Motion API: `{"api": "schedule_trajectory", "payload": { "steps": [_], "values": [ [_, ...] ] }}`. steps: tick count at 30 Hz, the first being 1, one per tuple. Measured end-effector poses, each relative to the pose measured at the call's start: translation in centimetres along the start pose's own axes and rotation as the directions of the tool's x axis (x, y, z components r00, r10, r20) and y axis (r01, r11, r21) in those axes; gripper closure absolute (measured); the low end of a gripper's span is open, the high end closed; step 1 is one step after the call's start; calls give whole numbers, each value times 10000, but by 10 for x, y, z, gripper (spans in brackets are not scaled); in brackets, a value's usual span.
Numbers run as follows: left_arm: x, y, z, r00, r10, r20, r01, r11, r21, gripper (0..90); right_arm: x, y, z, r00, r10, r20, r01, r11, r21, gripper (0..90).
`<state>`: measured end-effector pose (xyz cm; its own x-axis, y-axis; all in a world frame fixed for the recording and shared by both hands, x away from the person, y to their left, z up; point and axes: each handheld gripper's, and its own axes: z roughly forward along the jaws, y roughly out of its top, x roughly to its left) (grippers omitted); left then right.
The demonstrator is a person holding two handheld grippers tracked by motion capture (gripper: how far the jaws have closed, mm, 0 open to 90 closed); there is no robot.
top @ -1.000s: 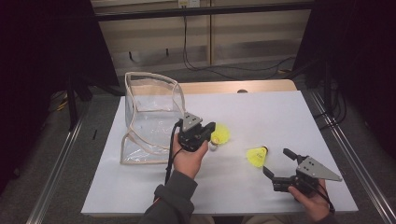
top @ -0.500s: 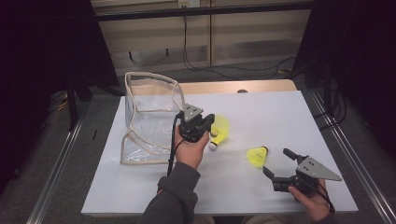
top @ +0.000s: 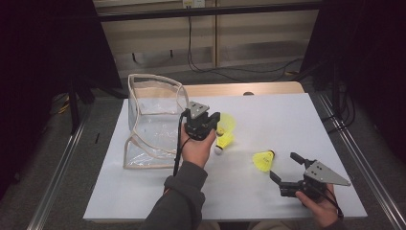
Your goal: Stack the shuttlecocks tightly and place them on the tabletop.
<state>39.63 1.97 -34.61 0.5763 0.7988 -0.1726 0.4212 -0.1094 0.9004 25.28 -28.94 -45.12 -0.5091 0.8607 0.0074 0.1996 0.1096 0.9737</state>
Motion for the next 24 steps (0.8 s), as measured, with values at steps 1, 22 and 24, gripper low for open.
{"api": "schedule_trajectory", "payload": {
  "steps": [1, 22, 24],
  "values": [
    [1, 0, 1, 10000, -27, 4, 27, 10000, 15, 900, 0, 0, 0, 10000, 1, 2, -1, 10000, 12, 25],
    [5, 7, 16, 9986, -381, -367, 382, 9993, 18, 899, -1, 0, -1, 10000, -20, -13, 20, 10000, -13, 24],
    [6, 7, 17, 9985, -367, -405, 368, 9993, -3, 899, -1, 0, -1, 10000, -10, -24, 10, 10000, -25, 24]
  ]
}}
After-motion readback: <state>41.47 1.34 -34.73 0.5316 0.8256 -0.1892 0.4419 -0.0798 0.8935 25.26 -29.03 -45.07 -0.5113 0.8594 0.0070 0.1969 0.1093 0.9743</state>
